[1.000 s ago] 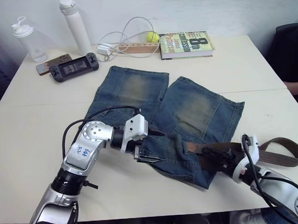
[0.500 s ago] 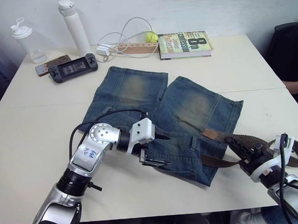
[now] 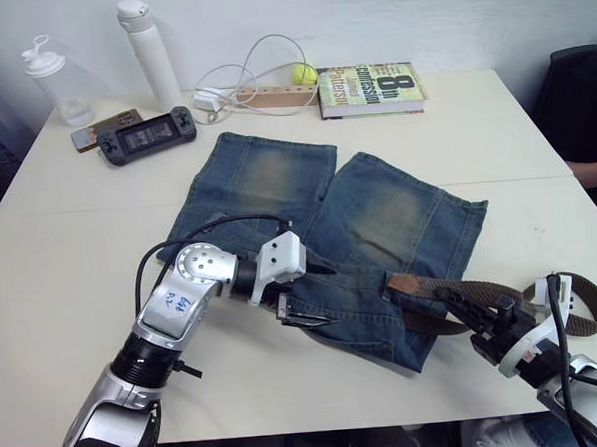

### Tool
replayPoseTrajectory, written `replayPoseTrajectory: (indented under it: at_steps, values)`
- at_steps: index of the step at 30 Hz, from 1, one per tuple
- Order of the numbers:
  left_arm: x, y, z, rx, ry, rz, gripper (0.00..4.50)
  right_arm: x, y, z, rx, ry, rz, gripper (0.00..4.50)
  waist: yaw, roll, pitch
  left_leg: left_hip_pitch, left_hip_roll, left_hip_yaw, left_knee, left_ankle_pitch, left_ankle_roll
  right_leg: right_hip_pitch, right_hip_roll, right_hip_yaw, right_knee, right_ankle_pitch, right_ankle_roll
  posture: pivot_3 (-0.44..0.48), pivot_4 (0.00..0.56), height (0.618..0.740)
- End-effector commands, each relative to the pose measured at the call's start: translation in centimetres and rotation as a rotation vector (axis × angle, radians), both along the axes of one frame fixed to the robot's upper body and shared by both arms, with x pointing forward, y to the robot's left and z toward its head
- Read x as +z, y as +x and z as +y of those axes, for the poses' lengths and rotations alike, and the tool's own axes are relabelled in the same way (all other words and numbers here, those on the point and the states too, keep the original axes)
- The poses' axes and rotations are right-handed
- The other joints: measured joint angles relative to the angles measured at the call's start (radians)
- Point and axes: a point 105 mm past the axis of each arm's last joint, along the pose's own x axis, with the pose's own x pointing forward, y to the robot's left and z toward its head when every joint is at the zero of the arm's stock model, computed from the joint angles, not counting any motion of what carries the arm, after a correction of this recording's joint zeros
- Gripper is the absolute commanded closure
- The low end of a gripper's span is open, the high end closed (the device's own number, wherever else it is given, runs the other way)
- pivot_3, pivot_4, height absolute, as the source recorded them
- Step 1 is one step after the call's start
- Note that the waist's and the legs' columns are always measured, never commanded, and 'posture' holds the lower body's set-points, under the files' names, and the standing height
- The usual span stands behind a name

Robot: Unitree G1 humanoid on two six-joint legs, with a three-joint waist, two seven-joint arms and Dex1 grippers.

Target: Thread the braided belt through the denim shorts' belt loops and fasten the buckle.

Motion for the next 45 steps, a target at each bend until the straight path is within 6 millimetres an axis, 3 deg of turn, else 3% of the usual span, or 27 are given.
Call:
replayPoseTrajectory:
  at_steps: [1,12,21,30,39,45]
  values:
    - [2.3,0.9,0.8,0.037,-0.053,-0.070,0.03,-0.1,0.1,-0.2,0.025,-0.021,-0.010,4.50,0.001,0.000,0.000,0.000,0.000,0.000,0.000,0.000,0.000,0.000,0.000,0.000,0.000,0.000,0.000,0.000,0.150,0.734]
    - [2.2,0.9,1.4,0.056,-0.055,-0.069,0.03,-0.9,-0.2,-1.0,0.020,-0.029,-0.004,4.50,0.002,0.000,0.000,0.000,0.000,0.000,0.000,0.000,0.000,0.000,0.000,0.000,0.000,0.000,0.000,0.000,0.150,0.734]
    - [2.0,1.0,1.6,0.061,-0.051,-0.072,0.03,-1.9,-0.2,-0.4,0.022,-0.014,0.010,4.50,0.002,0.000,0.000,0.000,0.000,0.000,0.000,0.000,0.000,0.000,0.000,0.000,0.000,0.000,0.000,0.000,0.150,0.734]
    - [1.6,1.0,1.8,0.059,-0.042,-0.068,0.03,-2.2,0.1,-1.7,-0.016,-0.030,0.005,4.50,0.003,0.000,0.000,0.000,0.000,0.000,0.000,0.000,0.000,0.000,0.000,0.000,0.000,0.000,0.000,0.000,0.150,0.734]
    - [1.4,1.0,1.9,0.059,-0.029,-0.073,0.03,-2.5,0.5,1.4,0.033,0.053,-0.012,4.50,0.000,0.000,0.000,0.000,0.000,0.000,0.000,0.000,0.000,0.000,0.000,0.000,0.000,0.000,0.000,0.000,0.150,0.734]
    - [1.3,1.0,1.9,0.059,-0.027,-0.074,0.03,-2.7,0.7,2.3,0.044,0.096,-0.012,4.50,0.001,0.000,0.000,0.000,0.000,0.000,0.000,0.000,0.000,0.000,0.000,0.000,0.000,0.000,0.000,0.000,0.150,0.734]
